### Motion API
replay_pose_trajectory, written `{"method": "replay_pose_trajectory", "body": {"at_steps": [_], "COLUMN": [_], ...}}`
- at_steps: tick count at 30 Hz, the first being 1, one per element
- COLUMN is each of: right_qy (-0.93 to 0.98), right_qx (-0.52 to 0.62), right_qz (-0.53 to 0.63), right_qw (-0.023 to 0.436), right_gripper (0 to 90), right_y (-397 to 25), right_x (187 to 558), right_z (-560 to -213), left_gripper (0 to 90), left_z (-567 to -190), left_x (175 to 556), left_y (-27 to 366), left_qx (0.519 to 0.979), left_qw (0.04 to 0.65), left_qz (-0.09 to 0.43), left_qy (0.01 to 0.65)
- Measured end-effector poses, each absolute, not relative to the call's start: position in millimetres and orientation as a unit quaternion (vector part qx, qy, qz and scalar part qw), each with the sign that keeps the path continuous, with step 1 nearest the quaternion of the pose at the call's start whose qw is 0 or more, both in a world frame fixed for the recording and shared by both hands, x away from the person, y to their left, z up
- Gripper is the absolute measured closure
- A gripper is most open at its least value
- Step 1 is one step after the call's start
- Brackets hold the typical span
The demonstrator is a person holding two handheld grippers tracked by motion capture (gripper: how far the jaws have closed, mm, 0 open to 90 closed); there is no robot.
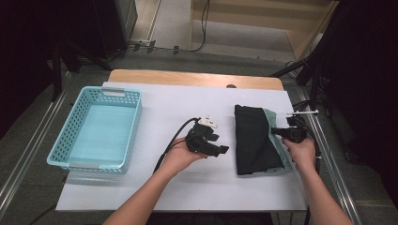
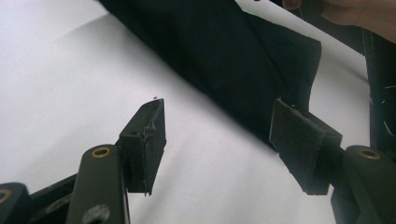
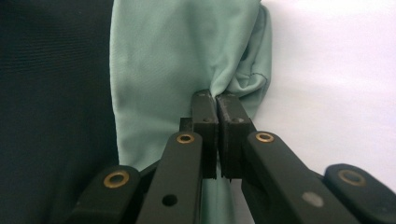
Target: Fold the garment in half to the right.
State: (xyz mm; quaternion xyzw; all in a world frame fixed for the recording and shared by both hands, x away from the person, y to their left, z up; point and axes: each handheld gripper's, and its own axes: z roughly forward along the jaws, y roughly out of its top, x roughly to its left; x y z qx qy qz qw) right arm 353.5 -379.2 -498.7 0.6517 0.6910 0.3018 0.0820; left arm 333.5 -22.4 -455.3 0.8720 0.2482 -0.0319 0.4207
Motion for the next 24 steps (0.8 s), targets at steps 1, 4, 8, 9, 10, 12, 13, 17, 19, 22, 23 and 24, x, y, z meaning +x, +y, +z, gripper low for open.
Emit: {"method": "replay_pose_trajectory", "body": {"at_steps": [1,4,8,9,10,12,13,17,19,22,23,24], "right_qy": [0.694,0.701,0.707,0.707,0.707,0.709,0.711,0.703,0.705,0.703,0.702,0.702], "right_qx": [0.648,0.638,0.63,0.63,0.631,0.633,0.634,0.639,0.634,0.629,0.628,0.626], "right_qz": [0.303,0.307,0.313,0.312,0.309,0.298,0.29,0.299,0.303,0.316,0.32,0.323], "right_qw": [0.083,0.078,0.076,0.078,0.078,0.084,0.091,0.092,0.095,0.102,0.105,0.106], "right_gripper": [84.9,84.9,84.8,84.6,84.5,83.1,82.1,80.5,78.3,73.4,71.5,69.1], "right_y": [-375,-366,-358,-357,-358,-360,-361,-365,-365,-366,-367,-367], "right_x": [353,353,353,354,354,355,356,355,353,350,350,348], "right_z": [-498,-494,-492,-493,-494,-498,-499,-500,-497,-491,-490,-488], "left_gripper": [37.1,37.1,37.1,37.2,37.1,37.2,37.2,37.1,37.1,37.1,37.1,37.1], "left_z": [-456,-456,-457,-457,-457,-458,-459,-459,-459,-459,-459,-460], "left_x": [334,335,337,337,337,337,337,339,339,341,342,342], "left_y": [-22,-21,-19,-19,-19,-19,-19,-17,-17,-15,-15,-15], "left_qx": [0.872,0.873,0.873,0.873,0.873,0.872,0.873,0.873,0.872,0.871,0.871,0.871], "left_qw": [0.421,0.418,0.417,0.417,0.417,0.418,0.416,0.414,0.415,0.414,0.413,0.412], "left_qz": [-0.033,-0.03,-0.028,-0.027,-0.028,-0.028,-0.028,-0.026,-0.026,-0.027,-0.027,-0.028], "left_qy": [0.248,0.249,0.251,0.252,0.252,0.254,0.254,0.257,0.258,0.262,0.263,0.265]}}
